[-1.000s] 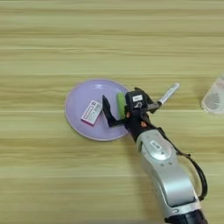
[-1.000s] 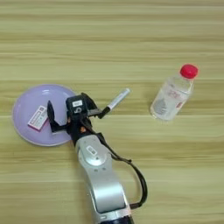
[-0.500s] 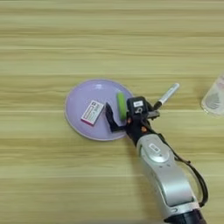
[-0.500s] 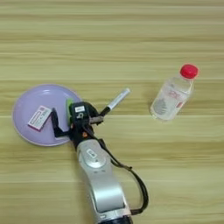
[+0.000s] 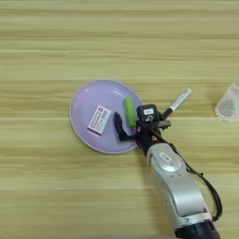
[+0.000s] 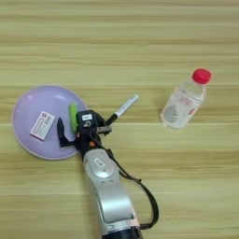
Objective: Move the objects on the table
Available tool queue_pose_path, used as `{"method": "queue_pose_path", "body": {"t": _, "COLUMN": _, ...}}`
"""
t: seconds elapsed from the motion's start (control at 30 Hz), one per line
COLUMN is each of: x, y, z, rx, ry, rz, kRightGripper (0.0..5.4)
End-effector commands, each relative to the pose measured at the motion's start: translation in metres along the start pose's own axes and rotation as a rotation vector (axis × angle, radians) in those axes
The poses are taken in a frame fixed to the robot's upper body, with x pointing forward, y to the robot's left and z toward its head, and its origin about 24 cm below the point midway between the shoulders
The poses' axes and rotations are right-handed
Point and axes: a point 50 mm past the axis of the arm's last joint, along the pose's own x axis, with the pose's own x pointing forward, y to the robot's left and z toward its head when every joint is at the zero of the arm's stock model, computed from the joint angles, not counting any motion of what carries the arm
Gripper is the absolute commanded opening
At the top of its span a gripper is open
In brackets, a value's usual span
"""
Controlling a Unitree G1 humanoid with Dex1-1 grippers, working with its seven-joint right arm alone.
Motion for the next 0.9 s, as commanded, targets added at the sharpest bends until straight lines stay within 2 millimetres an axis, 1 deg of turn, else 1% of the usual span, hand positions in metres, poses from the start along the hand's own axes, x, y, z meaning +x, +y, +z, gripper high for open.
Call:
{"method": "queue_pose_path", "body": {"t": 0.03, "x": 0.007, "y": 0.002, "z": 0.020, "rx": -0.008, "ry": -0.097, "rz": 0.016, "kRightGripper": 4.88}}
{"method": "queue_pose_path", "body": {"t": 0.13, "x": 0.007, "y": 0.003, "z": 0.017, "rx": -0.012, "ry": -0.086, "rz": 0.024, "kRightGripper": 4.54}}
{"method": "queue_pose_path", "body": {"t": 0.33, "x": 0.007, "y": 0.005, "z": 0.014, "rx": -0.031, "ry": -0.073, "rz": 0.049, "kRightGripper": 3.60}}
{"method": "queue_pose_path", "body": {"t": 0.47, "x": 0.007, "y": 0.003, "z": 0.011, "rx": -0.048, "ry": -0.057, "rz": 0.055, "kRightGripper": 3.19}}
{"method": "queue_pose_path", "body": {"t": 0.53, "x": 0.007, "y": 0.003, "z": 0.010, "rx": -0.055, "ry": -0.054, "rz": 0.061, "kRightGripper": 2.85}}
{"method": "queue_pose_path", "body": {"t": 0.87, "x": 0.007, "y": 0.002, "z": 0.010, "rx": -0.042, "ry": -0.032, "rz": 0.087, "kRightGripper": 1.58}}
{"method": "queue_pose_path", "body": {"t": 0.9, "x": 0.007, "y": 0.002, "z": 0.010, "rx": -0.042, "ry": -0.032, "rz": 0.087, "kRightGripper": 1.36}}
